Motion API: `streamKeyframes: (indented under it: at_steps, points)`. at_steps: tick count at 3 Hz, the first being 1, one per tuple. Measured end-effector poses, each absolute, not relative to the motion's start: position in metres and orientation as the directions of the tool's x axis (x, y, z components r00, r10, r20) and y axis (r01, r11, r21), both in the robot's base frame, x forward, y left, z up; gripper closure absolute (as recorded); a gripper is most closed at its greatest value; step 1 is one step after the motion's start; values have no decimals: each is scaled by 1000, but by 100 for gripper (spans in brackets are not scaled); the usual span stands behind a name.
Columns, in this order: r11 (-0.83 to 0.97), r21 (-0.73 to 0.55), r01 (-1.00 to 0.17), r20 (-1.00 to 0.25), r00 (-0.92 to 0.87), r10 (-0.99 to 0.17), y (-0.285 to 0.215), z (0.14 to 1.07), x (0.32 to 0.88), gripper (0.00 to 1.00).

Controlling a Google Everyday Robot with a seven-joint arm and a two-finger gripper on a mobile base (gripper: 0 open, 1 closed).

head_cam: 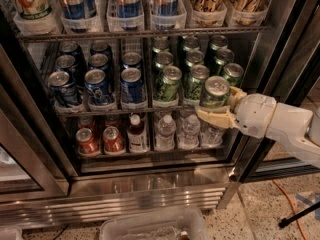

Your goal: Pick green can from middle shelf of fridge

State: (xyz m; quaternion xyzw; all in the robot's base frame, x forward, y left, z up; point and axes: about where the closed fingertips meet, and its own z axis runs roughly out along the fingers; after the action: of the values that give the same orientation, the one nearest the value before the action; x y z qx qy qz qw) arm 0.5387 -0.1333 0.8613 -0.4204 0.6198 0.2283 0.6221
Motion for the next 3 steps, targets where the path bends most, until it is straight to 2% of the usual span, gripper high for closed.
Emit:
streamKeyframes:
  at_steps: [3]
  points:
    - [471, -228, -852, -973, 212, -87, -60, 889, 463, 100]
